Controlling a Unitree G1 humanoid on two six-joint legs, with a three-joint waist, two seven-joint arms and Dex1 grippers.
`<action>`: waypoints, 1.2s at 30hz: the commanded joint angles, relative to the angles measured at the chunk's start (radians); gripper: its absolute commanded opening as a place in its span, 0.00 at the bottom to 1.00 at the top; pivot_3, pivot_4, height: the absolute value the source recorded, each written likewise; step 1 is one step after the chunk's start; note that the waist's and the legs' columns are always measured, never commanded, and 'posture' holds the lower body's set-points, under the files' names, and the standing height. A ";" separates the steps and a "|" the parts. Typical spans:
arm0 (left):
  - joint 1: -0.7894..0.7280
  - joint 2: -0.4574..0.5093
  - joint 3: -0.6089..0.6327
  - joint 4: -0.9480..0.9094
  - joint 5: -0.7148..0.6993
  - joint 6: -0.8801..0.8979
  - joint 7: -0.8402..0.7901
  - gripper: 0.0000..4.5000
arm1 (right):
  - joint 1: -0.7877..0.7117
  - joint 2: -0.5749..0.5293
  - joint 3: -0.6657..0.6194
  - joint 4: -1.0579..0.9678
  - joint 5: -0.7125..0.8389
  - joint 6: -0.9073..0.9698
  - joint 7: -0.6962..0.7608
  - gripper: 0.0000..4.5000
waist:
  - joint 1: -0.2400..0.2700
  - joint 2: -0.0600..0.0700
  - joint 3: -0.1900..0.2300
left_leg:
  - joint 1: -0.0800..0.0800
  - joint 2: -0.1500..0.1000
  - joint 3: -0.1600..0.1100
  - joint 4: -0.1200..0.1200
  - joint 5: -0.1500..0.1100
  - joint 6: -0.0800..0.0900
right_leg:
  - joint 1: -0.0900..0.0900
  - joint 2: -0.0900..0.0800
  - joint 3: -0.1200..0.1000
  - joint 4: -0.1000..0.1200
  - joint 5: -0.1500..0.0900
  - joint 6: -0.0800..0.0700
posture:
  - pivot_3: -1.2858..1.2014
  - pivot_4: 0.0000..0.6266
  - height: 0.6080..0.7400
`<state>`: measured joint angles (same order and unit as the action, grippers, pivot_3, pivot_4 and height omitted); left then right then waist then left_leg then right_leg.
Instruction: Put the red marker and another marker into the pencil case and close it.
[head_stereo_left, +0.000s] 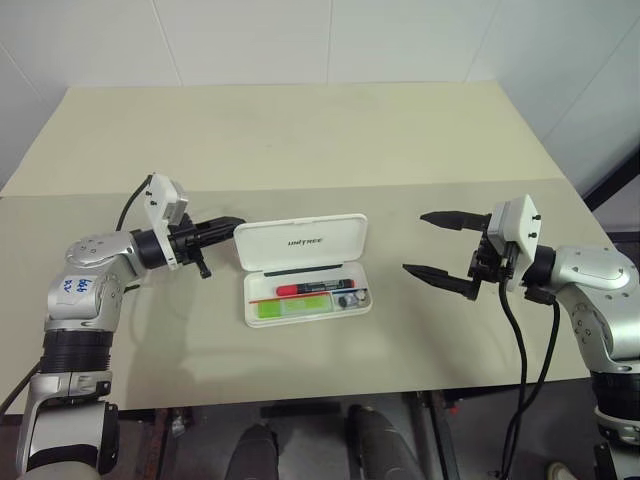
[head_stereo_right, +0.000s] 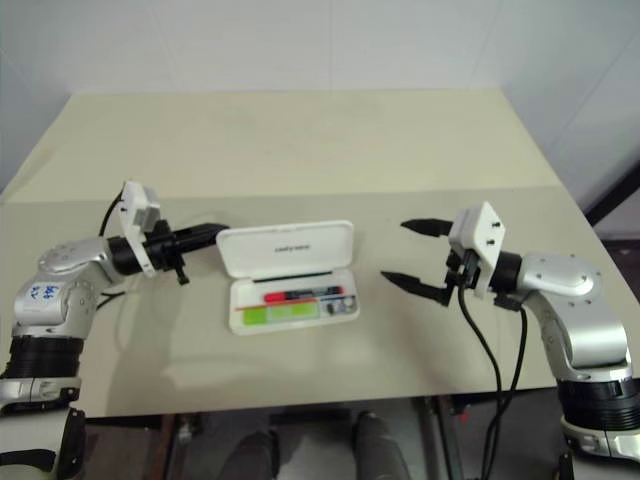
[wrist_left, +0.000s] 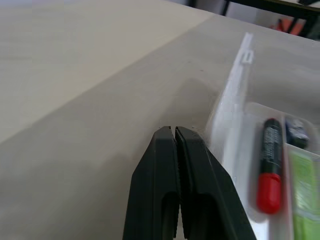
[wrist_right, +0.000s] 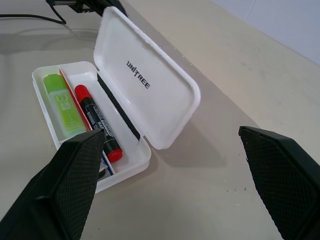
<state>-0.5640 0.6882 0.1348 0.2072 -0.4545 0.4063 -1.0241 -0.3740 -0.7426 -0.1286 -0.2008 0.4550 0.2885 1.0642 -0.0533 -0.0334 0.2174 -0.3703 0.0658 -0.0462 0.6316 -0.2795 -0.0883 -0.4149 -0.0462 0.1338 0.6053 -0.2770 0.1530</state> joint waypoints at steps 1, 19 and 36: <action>0.001 0.026 -0.004 -0.053 -0.017 -0.003 -0.063 0.01 | 0.006 0.002 -0.020 -0.039 0.024 -0.005 -0.012 1.00 | 0.000 0.000 0.000 | 0.000 0.000 0.000 0.000 0.000 0.000 | 0.000 0.000 0.000 0.000 0.000 0.000 | 0.52 0.24 1.00; 0.095 0.111 -0.167 -0.241 0.041 -0.034 -0.313 0.01 | 0.019 0.025 -0.012 -0.041 0.019 -0.016 -0.039 1.00 | -0.003 0.000 0.000 | 0.000 0.000 0.000 0.000 0.000 0.000 | 0.000 0.000 0.000 -0.001 0.000 0.000 | 0.52 0.24 1.00; 0.108 -0.005 -0.290 -0.184 0.171 -0.019 -0.127 0.01 | 0.064 0.046 -0.021 -0.110 0.027 -0.006 -0.100 1.00 | 0.002 0.000 0.000 | 0.001 0.000 0.000 0.001 0.000 0.000 | 0.001 0.000 0.000 0.000 -0.001 -0.002 | 0.52 0.24 1.00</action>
<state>-0.4638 0.6828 -0.1345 -0.0035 -0.3226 0.3808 -1.1711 -0.3148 -0.6979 -0.1258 -0.2701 0.4625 0.2864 0.9787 -0.0518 -0.0332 0.2171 -0.3692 0.0658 -0.0462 0.6334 -0.2797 -0.0880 -0.4135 -0.0463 0.1340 0.6052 -0.2784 0.1502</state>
